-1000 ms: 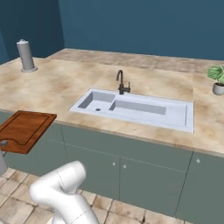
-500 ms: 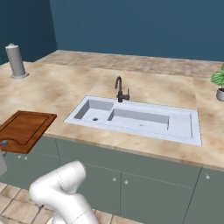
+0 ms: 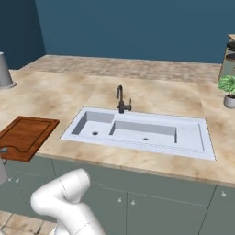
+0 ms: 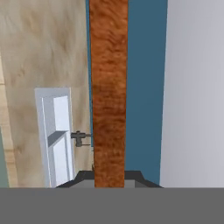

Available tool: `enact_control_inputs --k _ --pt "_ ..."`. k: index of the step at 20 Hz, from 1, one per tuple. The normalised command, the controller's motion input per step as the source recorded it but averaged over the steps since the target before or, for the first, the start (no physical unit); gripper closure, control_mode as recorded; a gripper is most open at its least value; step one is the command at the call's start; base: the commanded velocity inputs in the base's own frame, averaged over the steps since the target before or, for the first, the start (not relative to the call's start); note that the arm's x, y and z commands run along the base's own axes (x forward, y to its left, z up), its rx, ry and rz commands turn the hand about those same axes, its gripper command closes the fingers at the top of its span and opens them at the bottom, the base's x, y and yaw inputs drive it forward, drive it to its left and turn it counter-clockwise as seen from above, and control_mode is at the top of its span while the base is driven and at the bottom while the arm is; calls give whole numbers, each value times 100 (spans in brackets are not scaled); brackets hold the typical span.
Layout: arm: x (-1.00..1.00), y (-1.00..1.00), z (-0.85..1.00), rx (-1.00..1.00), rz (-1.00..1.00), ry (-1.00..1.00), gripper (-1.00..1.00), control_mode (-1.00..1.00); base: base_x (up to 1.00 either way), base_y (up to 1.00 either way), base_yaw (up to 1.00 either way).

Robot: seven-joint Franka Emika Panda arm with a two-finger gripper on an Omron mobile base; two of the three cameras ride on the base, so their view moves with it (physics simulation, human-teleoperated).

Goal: Move the cutting board and knife to the sink. Then move spray from the cabinet to the counter.

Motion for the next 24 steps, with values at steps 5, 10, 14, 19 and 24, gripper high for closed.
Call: enact_control_inputs --k 5,10,14,19,24 --pt "0 0 0 0 0 0 100 100 47 23 -20" --pt "0 0 0 0 0 0 100 100 50 19 -13" --pt "0 0 0 0 0 0 100 100 36 9 -4" --pt "0 0 0 0 0 0 100 100 23 2 0" --pt "0 0 0 0 0 0 100 100 0 0 0"
